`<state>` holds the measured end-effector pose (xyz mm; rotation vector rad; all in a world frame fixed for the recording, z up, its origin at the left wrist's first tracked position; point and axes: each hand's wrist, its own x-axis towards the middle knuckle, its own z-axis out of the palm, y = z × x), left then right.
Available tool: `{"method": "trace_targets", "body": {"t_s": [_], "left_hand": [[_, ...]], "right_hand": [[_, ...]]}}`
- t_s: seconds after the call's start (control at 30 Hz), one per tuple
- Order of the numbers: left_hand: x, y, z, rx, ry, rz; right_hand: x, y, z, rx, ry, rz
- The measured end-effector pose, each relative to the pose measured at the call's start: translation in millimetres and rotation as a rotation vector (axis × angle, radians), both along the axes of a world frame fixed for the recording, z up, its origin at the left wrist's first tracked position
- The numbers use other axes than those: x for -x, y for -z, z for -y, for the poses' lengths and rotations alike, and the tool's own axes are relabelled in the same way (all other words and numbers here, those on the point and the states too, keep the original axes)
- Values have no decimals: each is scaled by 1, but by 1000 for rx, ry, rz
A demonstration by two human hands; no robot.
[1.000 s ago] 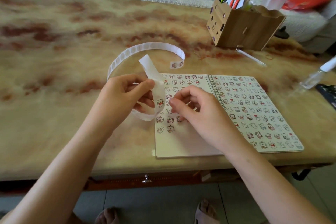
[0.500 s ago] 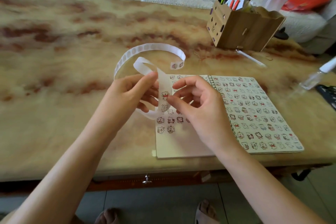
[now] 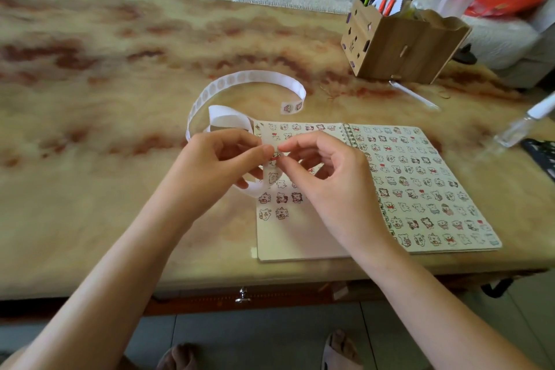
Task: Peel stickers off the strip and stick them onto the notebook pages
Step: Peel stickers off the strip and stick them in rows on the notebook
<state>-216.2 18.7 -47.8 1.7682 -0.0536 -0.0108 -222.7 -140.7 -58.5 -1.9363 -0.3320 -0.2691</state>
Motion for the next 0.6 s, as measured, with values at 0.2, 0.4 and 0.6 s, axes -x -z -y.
{"method": "trace_targets", "body": {"t_s": [0.2,0.4,0.6], "left_hand": [[1,0,1,1,-3,13],[1,0,2,-3,-11,15],[0,0,2,-7,-6,-6]], "right_hand": [[0,1,0,35,18,49],[-1,2,-1,38,36,69],[0,2,-1,60,27,90]]}}
